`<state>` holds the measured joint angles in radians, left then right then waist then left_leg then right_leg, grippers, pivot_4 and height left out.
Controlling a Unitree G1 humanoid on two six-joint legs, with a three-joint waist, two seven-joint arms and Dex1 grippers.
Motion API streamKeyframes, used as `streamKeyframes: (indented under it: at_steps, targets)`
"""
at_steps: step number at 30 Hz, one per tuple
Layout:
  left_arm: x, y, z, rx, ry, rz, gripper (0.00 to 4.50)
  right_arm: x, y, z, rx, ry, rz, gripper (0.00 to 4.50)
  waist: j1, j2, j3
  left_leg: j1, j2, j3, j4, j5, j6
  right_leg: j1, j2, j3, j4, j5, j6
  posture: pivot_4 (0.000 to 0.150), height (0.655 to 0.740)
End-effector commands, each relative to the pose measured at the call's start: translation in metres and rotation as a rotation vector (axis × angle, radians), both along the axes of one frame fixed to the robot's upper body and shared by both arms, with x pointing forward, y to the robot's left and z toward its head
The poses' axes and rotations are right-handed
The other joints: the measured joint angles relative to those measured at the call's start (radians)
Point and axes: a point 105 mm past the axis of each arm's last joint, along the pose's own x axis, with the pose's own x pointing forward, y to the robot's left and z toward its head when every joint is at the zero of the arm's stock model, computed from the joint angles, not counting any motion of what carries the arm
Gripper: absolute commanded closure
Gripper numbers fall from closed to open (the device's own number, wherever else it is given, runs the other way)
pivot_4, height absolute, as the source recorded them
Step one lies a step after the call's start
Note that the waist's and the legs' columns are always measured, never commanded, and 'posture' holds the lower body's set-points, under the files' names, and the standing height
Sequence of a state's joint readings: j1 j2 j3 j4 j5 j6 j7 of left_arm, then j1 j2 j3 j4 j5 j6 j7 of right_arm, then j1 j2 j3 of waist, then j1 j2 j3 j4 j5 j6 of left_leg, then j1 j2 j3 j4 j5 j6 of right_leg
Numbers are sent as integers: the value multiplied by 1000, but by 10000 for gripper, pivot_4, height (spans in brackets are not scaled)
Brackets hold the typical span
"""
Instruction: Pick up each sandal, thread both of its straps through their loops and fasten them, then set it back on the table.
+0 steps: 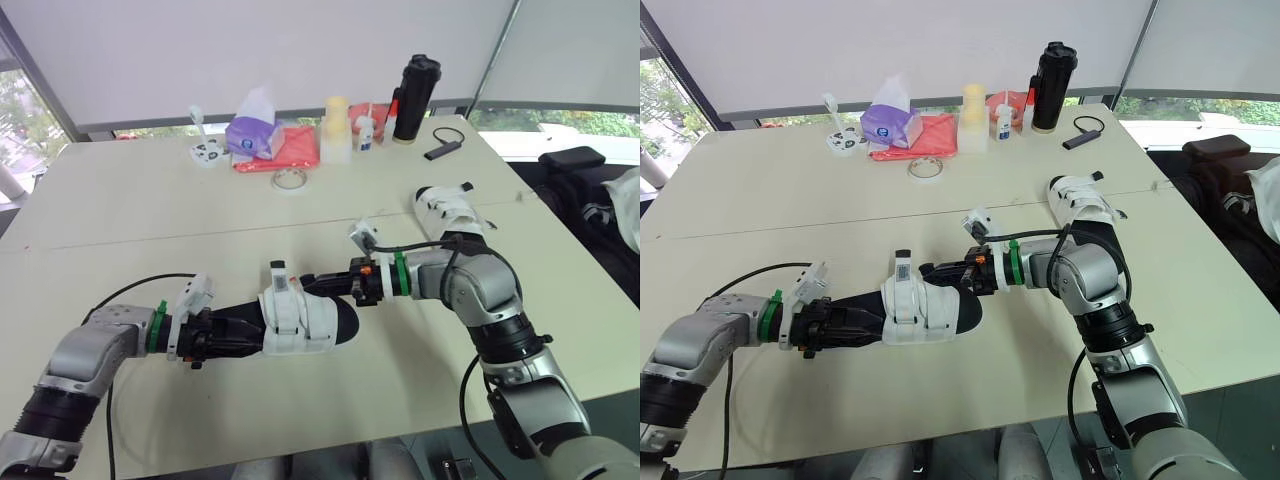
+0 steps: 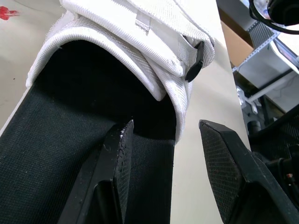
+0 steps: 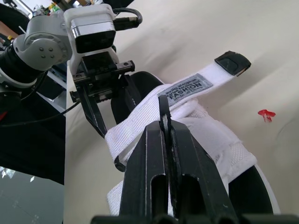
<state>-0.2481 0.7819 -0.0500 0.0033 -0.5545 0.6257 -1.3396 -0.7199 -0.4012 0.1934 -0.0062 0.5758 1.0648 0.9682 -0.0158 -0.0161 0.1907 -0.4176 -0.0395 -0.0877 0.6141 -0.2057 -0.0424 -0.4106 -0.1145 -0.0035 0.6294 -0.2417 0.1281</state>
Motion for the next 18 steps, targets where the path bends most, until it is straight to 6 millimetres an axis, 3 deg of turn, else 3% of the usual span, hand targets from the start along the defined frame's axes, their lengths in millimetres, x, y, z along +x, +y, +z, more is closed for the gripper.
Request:
streamKeyframes:
  at_steps: [1,7,18]
  targets:
    - [0,0,-13,42,12,6,22171,-4,6,16,29,-45,49,44702,0,0,0,0,0,0,0,0,0,0,0,0,0,0,0,1500,7400]
    - [-3,-1,-25,79,17,-15,22171,-2,11,22,63,-44,76,44702,3,2,-1,3,0,0,0,0,0,3,0,0,0,-1,-2,1500,7400]
    - [-12,-2,-28,88,20,-32,22171,17,16,-1,22,-26,67,44702,0,4,-2,7,0,1,-1,0,0,6,0,1,0,-2,-3,1500,7400]
